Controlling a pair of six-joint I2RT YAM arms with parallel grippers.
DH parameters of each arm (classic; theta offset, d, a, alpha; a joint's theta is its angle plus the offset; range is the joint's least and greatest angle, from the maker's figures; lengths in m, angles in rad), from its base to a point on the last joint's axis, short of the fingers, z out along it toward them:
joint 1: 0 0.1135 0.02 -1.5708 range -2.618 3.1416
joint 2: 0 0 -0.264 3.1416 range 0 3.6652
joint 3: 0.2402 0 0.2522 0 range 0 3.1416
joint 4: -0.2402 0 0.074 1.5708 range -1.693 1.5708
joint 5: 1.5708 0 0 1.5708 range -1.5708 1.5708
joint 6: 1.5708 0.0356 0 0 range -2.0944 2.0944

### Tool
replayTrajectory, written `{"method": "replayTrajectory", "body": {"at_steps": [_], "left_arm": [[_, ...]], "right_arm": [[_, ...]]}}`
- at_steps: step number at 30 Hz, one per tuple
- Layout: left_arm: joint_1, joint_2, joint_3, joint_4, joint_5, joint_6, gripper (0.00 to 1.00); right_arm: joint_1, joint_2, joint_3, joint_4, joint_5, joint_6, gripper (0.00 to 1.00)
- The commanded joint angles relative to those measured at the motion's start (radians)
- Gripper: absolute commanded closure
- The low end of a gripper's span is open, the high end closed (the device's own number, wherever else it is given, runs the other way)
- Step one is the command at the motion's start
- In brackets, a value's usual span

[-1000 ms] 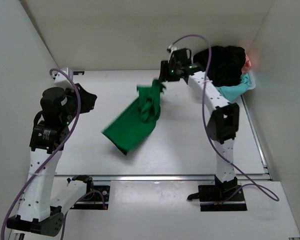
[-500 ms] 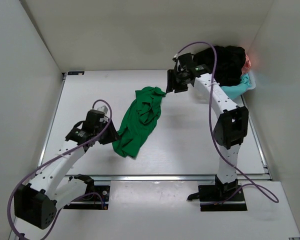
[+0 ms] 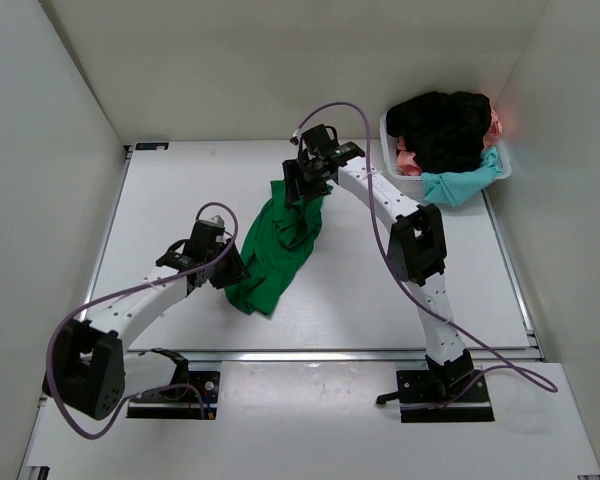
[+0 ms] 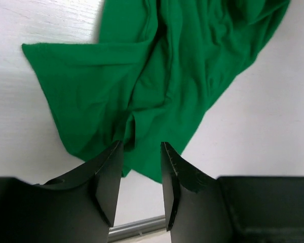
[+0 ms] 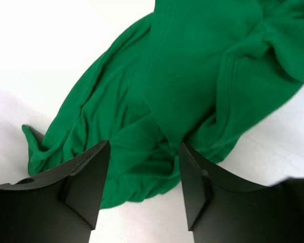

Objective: Fold and stack the t-shirts
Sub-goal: Flatten out the tshirt

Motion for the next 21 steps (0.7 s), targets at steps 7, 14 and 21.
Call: {"method": "replayTrajectory", "body": {"at_steps": [7, 14, 21], "left_arm": [[-0.023, 0.128, -0.009, 0.142, -0.034, 0.016, 0.35], [-0.003, 0.173, 0.019, 0.199, -0.016, 0.016, 0.92], [0.163, 0.077, 0.372, 0.028, -0.063, 0.049, 1.00]], "right_arm": [[0.009, 0.102, 0.083, 0.022, 0.034, -0.001, 0.37], [-0.017, 0.144, 0.105, 0.028, 0.000, -0.004, 1.00], [-0.185, -0.138, 0.203, 0.046, -0.013, 0.013, 1.00]]}}
